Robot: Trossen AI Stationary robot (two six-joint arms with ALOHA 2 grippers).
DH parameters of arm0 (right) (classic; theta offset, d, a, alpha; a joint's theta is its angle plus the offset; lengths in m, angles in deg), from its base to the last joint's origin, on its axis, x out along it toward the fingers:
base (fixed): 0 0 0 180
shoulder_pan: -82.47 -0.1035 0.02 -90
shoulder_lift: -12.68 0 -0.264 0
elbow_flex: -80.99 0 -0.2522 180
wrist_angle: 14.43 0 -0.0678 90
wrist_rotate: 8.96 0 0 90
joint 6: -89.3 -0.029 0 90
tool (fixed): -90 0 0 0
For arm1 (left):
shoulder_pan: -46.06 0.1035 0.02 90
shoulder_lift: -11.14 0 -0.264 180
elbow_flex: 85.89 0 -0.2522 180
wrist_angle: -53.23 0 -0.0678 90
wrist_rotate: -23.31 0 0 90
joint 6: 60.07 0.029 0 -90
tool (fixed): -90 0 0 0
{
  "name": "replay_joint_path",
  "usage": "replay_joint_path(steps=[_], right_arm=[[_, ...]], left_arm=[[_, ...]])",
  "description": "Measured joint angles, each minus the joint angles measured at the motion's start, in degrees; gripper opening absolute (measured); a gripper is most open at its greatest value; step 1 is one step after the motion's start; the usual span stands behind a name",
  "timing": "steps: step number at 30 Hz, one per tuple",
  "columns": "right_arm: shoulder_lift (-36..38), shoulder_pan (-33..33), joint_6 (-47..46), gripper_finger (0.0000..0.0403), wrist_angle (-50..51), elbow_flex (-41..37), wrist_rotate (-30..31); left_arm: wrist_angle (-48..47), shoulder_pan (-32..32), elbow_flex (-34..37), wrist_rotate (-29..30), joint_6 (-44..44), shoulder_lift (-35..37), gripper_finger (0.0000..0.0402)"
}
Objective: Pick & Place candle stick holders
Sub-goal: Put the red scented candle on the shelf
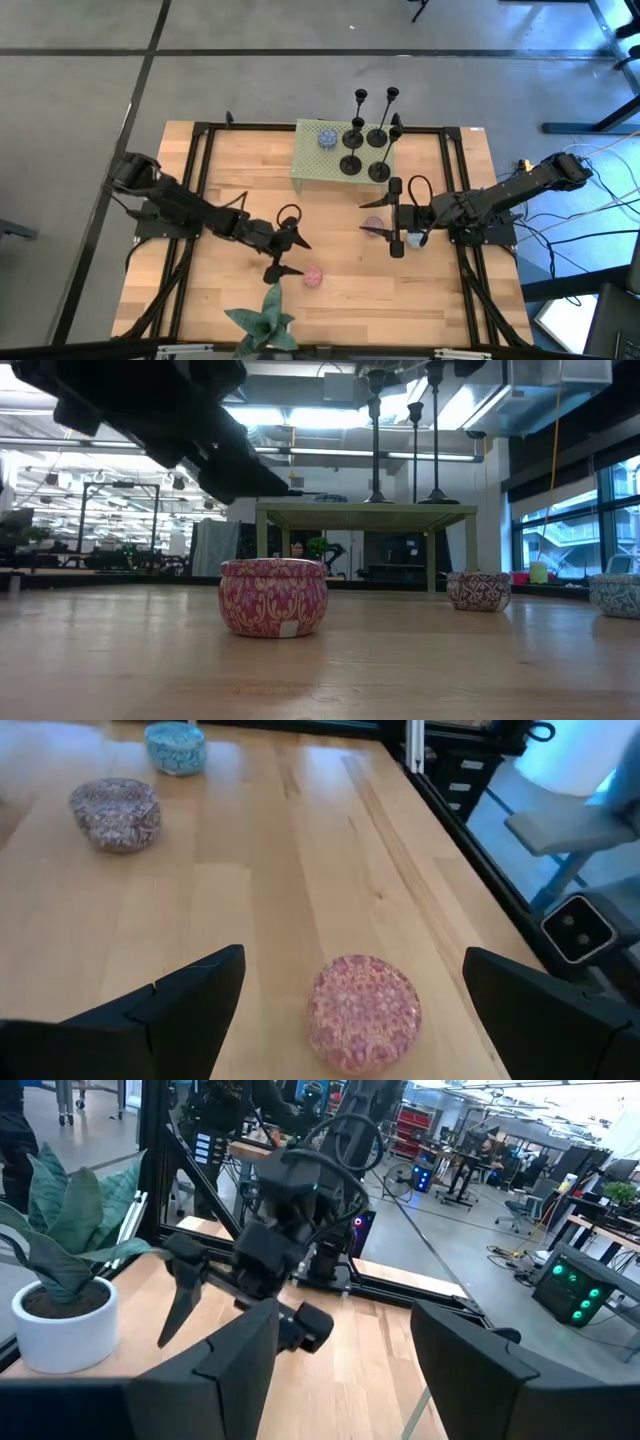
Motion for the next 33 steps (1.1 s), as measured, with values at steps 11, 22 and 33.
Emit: replay_joint_path(steps=[11, 22, 33], right_arm=[[0.00, 0.00, -0.26, 0.0232, 0.07, -0.01, 0.00], [-7.85, 0.00, -13.91, 0.0232, -1.00, 0.00, 0.00], [-25.28, -0.02, -22.83, 0.0262, -15.92, -0.02, -7.40]], left_arm=[[0.36, 2.57, -0.01, 3.92, 11.61, -1.39, 0.0372], [-5.90, 5.15, -0.01, 3.62, 17.40, 2.01, 0.0372], [-24.85, 5.69, 0.01, 4.82, 14.67, 20.25, 0.0372]])
